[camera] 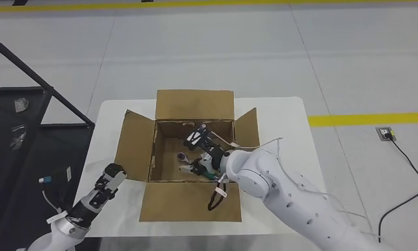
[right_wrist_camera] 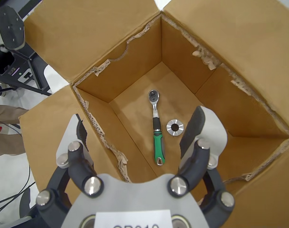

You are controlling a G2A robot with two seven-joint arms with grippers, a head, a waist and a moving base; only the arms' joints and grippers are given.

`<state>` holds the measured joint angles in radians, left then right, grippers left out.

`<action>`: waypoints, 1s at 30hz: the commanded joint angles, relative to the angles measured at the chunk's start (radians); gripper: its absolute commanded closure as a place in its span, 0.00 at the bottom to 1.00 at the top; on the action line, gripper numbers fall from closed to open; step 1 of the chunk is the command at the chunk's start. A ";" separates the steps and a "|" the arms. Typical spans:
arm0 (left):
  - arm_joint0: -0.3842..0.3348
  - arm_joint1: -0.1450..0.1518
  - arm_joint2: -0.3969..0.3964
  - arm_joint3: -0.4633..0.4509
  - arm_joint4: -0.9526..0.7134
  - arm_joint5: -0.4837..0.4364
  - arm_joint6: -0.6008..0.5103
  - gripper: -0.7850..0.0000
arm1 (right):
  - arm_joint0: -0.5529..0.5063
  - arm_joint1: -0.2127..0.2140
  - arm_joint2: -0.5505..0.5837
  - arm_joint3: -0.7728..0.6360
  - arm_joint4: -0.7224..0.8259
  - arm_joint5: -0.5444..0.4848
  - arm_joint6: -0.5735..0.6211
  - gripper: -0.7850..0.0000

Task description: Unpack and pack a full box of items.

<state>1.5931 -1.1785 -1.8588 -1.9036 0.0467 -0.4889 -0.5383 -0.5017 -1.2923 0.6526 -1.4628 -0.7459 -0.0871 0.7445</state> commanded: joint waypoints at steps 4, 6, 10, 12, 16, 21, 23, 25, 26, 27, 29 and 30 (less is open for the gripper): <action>-0.023 0.002 0.008 0.029 -0.021 0.061 0.011 0.00 | 0.154 -0.094 -0.114 0.239 0.051 0.139 0.081 0.00; -0.020 0.003 0.007 0.036 -0.042 0.060 0.011 0.00 | 0.208 -0.141 -0.160 0.351 0.088 0.142 0.105 0.00; -0.007 0.005 -0.006 0.041 -0.066 0.064 0.020 0.00 | 0.281 -0.235 -0.240 0.574 0.135 0.139 0.145 0.00; -0.002 0.005 -0.007 0.039 -0.077 0.070 0.028 0.00 | 0.302 -0.281 -0.276 0.659 0.144 0.132 0.161 0.00; 0.001 0.005 -0.007 0.033 -0.080 0.076 0.032 0.00 | 0.327 -0.360 -0.314 0.811 0.167 0.109 0.167 0.00; 0.001 0.005 -0.007 0.033 -0.080 0.076 0.032 0.00 | 0.346 -0.437 -0.336 0.955 0.169 0.116 0.152 0.00; 0.001 0.005 -0.007 0.033 -0.080 0.076 0.032 0.00 | 0.350 -0.462 -0.339 0.997 0.170 0.108 0.138 0.11; 0.001 0.005 -0.007 0.033 -0.080 0.076 0.032 0.00 | 0.356 -0.483 -0.340 1.044 0.168 0.114 0.127 0.29; 0.001 0.005 -0.007 0.033 -0.080 0.076 0.032 0.00 | 0.358 -0.494 -0.341 1.062 0.166 0.119 0.123 0.34; 0.001 0.005 -0.007 0.033 -0.080 0.076 0.032 0.00 | 0.359 -0.503 -0.340 1.078 0.167 0.114 0.118 0.45; 0.001 0.005 -0.007 0.033 -0.080 0.076 0.032 0.00 | 0.362 -0.518 -0.338 1.111 0.169 0.103 0.107 0.52; 0.001 0.005 -0.007 0.033 -0.080 0.076 0.032 0.00 | 0.363 -0.525 -0.336 1.126 0.169 0.098 0.101 0.53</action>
<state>1.5939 -1.1732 -1.8660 -1.8708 -0.0330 -0.4130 -0.5059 -0.1395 -1.8116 0.3147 -0.3519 -0.5774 0.0154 0.8513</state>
